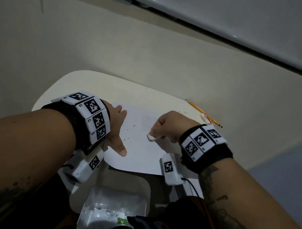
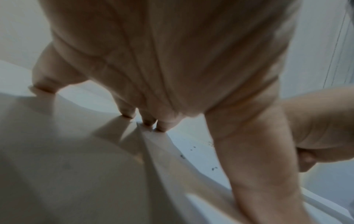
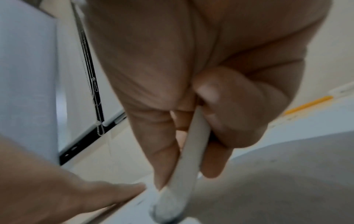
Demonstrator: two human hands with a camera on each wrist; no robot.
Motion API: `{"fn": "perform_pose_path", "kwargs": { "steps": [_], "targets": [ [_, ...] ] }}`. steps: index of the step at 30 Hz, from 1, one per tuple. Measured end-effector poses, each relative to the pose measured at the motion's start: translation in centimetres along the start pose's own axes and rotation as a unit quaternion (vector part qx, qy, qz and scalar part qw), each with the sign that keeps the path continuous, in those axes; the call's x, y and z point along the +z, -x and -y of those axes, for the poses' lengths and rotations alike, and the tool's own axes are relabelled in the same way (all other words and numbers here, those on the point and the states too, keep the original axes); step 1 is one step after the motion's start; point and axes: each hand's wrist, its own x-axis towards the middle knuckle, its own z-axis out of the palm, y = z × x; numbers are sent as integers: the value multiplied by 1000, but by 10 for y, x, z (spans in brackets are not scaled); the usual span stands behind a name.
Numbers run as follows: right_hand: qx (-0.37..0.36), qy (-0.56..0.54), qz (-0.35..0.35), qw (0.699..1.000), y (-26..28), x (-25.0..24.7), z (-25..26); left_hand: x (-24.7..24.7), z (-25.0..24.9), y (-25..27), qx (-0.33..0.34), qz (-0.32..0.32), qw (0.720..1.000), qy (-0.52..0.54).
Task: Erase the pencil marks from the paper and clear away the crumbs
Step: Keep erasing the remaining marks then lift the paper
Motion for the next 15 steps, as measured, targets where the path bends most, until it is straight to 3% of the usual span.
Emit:
{"fn": "perform_pose_path", "kwargs": {
  "steps": [5, 7, 11, 15],
  "targets": [
    [84, 138, -42, 986, -4, -20, -21, -2, -3, 1, -3, -1, 1000, -11],
    [57, 116, -53, 990, -6, -18, -6, -2, -3, 1, -2, -5, 1000, -14],
    [-29, 39, -7, 999, -11, 3, 36, 1, -1, -3, -2, -8, 1000, -1],
    [4, 99, 11, 995, -17, 2, 26, 2, 1, -7, 1, -6, 1000, 3]
  ]
}}
